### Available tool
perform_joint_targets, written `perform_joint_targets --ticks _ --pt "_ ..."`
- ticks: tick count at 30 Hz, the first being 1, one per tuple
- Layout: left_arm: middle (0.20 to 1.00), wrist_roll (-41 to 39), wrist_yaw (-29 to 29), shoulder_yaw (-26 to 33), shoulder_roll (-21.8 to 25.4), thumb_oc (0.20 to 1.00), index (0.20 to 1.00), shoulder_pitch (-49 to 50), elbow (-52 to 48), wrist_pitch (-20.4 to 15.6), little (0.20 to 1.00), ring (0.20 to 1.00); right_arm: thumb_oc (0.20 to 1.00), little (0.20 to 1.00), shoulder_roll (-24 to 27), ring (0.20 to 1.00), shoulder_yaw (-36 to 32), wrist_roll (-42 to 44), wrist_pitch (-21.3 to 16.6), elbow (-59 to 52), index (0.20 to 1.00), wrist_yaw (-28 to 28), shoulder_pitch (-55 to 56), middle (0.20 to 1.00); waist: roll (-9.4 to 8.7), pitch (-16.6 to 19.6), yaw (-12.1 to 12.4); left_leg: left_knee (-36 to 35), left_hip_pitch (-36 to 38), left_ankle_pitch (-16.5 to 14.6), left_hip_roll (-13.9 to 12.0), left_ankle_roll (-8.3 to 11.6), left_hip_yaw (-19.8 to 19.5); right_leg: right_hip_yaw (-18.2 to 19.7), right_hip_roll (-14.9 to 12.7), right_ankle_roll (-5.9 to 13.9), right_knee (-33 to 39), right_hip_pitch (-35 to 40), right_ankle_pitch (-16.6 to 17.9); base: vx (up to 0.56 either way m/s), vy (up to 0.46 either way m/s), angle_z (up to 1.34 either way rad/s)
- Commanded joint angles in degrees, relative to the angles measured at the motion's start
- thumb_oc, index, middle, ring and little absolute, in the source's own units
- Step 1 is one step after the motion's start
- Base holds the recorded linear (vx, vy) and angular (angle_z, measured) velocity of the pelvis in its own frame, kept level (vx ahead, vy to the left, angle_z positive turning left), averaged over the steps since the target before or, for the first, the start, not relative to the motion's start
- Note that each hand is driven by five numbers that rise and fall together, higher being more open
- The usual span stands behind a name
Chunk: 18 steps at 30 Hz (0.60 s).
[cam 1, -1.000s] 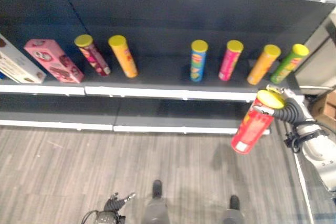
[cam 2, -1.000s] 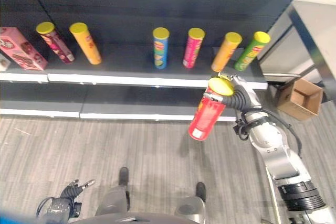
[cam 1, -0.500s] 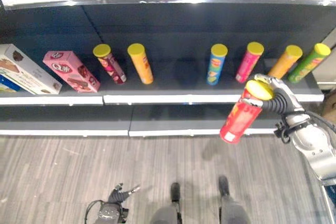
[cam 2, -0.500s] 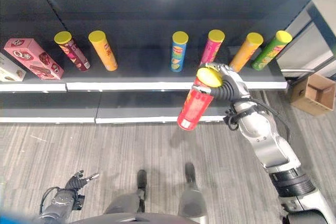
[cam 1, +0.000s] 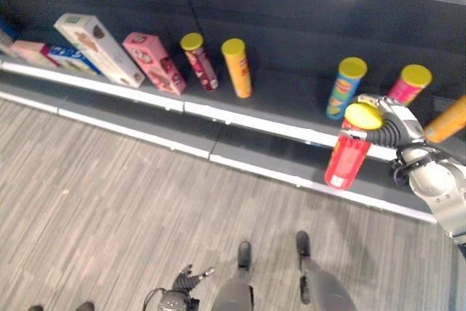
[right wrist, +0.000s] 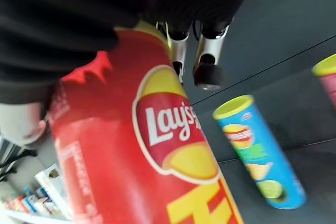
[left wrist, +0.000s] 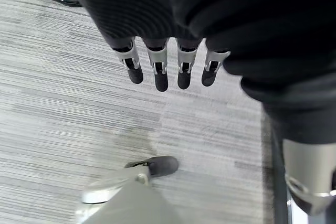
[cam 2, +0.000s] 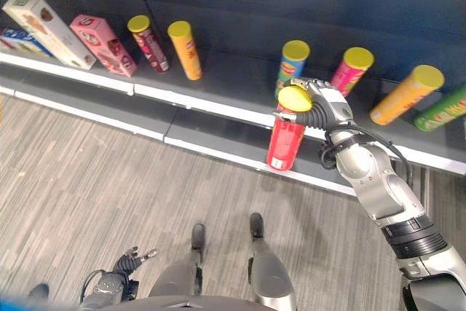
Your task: Put the goods on the table back onto the shelves and tidy them up.
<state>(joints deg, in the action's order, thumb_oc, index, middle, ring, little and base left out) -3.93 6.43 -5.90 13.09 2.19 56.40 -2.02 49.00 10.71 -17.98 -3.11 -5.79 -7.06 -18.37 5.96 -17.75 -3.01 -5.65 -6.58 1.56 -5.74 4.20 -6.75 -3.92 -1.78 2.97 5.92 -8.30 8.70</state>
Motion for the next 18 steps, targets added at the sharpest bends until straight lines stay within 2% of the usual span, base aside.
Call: perform_joint_targets --ticks 1,5,6,8,9,10,12,15,17,18 --pt "1.000 -0.3 1.5 -2.2 4.4 1.000 1.000 -0.5 0.6 -0.2 1.000 1.000 0.200 0.200 -1.7 0.200 0.9 -1.5 -1.4 -0.2 0.200 -3.5 -6.2 0.200 -2.21 2.9 0.5 1.2 3.3 -1.7 2.0 1.54 2.0 2.8 -4.5 3.77 -6.6 1.4 -12.0 0.03 -0.019 0.09" --pt "1.000 0.0 2.1 -2.9 4.4 1.000 1.000 -0.1 0.3 -0.1 1.000 1.000 0.200 0.200 -4.5 0.200 2.9 -3.9 -0.9 1.5 0.200 -5.9 -9.2 0.200 -1.80 2.6 1.1 0.9 3.5 -1.8 2.2 1.45 1.8 2.4 -4.7 3.79 -6.6 1.7 -12.4 0.03 -0.009 0.03" --pt "1.000 0.2 2.5 -3.8 4.4 1.000 1.000 0.1 -0.2 -0.2 1.000 1.000 0.200 0.200 -6.1 0.200 3.7 -6.1 -0.4 3.2 0.200 -8.6 -12.0 0.200 -1.40 2.3 1.7 0.8 3.3 -1.8 2.3 1.34 1.5 2.3 -4.9 3.82 -6.8 1.5 -12.5 0.00 0.012 0.08" --pt "1.000 0.1 2.8 -4.1 4.5 1.000 1.000 0.0 -0.5 -0.3 1.000 1.000 0.200 0.200 -6.8 0.200 4.2 -7.2 -0.1 4.4 0.200 -10.0 -13.2 0.200 -1.14 2.1 1.8 0.7 3.2 -1.7 2.4 1.33 1.4 2.3 -5.1 3.86 -7.1 1.3 -12.6 -0.01 0.017 0.08" --pt "1.000 -0.1 3.4 -5.0 4.5 1.000 1.000 -0.1 -1.0 -0.5 1.000 1.000 0.200 0.200 -8.5 0.200 4.8 -8.9 0.5 7.2 0.200 -13.3 -15.8 0.200 -0.54 1.6 2.4 0.7 2.8 -1.6 2.6 1.22 1.1 2.1 -5.3 3.93 -7.5 0.8 -12.7 -0.01 0.015 0.08" --pt "1.000 -0.1 3.4 -4.9 4.5 1.000 1.000 -0.1 -1.0 -0.5 1.000 1.000 0.200 0.200 -8.6 0.200 5.0 -8.9 0.4 7.5 0.200 -13.4 -16.1 0.200 -0.56 1.6 2.3 0.7 2.8 -1.6 2.6 1.22 1.1 2.1 -5.3 3.93 -7.6 0.7 -12.7 -0.02 0.028 0.06" --pt "1.000 -0.7 4.2 -6.6 4.5 1.000 1.000 -0.1 -1.9 -1.1 1.000 1.000 0.200 0.200 -10.4 0.200 5.8 -11.7 2.0 12.7 0.200 -18.6 -20.7 0.200 0.75 0.9 3.3 0.7 2.0 -1.1 3.2 1.06 0.2 1.9 -5.7 4.01 -8.7 -0.3 -13.1 -0.03 0.038 0.07" --pt "1.000 -1.7 4.3 -8.2 4.4 1.000 1.000 -0.6 -3.0 -1.9 1.000 1.000 0.200 0.200 -10.1 0.200 6.1 -13.9 3.5 19.4 0.200 -24.2 -26.5 0.200 2.13 0.2 4.3 0.7 1.0 -0.6 3.6 1.06 -0.8 1.5 -6.2 4.00 -9.9 -1.4 -13.5 -0.03 0.025 0.08" --pt "1.000 -2.0 4.5 -8.8 4.4 1.000 1.000 -1.1 -3.2 -2.2 1.000 1.000 0.200 0.200 -9.8 0.200 6.7 -14.2 3.7 22.2 0.200 -25.8 -28.9 0.200 2.61 0.0 4.5 0.6 0.5 -0.4 3.8 1.09 -1.2 1.1 -6.4 3.96 -10.5 -1.9 -13.7 -0.03 0.000 0.21" --pt "1.000 -2.6 4.6 -10.0 4.6 1.000 1.000 -1.8 -3.8 -2.8 1.000 1.000 0.200 0.200 -8.9 0.200 7.3 -14.0 4.7 26.4 0.200 -28.0 -32.4 0.200 3.60 -0.4 5.0 0.6 -0.3 0.1 4.1 1.19 -2.0 0.4 -6.6 3.96 -11.4 -2.6 -14.0 -0.05 -0.009 0.26"
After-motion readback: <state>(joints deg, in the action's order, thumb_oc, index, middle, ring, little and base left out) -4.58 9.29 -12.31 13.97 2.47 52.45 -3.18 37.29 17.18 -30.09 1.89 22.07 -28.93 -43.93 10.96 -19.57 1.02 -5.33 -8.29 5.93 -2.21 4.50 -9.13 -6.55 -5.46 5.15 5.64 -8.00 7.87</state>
